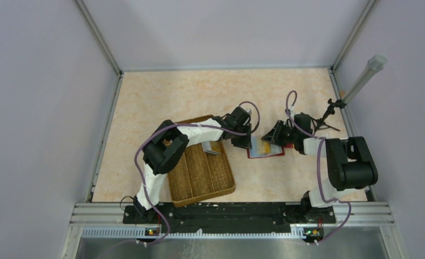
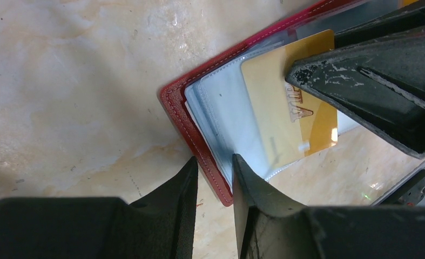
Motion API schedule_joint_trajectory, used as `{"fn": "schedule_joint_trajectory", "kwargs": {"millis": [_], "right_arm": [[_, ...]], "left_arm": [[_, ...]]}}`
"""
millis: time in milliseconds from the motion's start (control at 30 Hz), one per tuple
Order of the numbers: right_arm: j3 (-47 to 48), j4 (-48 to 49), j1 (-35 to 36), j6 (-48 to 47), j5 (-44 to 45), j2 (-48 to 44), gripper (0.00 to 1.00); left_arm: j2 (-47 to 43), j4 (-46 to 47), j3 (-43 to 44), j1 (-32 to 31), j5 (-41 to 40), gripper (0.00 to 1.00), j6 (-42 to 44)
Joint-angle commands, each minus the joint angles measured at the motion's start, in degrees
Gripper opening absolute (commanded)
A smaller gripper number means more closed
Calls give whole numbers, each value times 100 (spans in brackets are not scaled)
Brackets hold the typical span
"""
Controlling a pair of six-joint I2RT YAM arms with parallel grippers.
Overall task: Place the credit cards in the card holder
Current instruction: Insert the credit card into the card holder.
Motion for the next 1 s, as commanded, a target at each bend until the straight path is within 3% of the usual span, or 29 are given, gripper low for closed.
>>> {"fn": "schedule_joint_trajectory", "kwargs": {"millis": [0, 167, 367, 967], "right_arm": [[55, -653, 105, -351, 689, -400, 27], [378, -1412, 106, -785, 877, -915, 48], [661, -2154, 102, -1156, 1051, -1234, 57], [438, -1891, 486, -760, 747, -511, 34]], "left_arm": [[-79, 58, -195, -38, -23, 31, -3], [-165, 80, -184, -34, -46, 32, 9], [-322, 152, -169, -35, -25, 34, -13], [-191, 546, -371, 19, 208, 35, -209]]}}
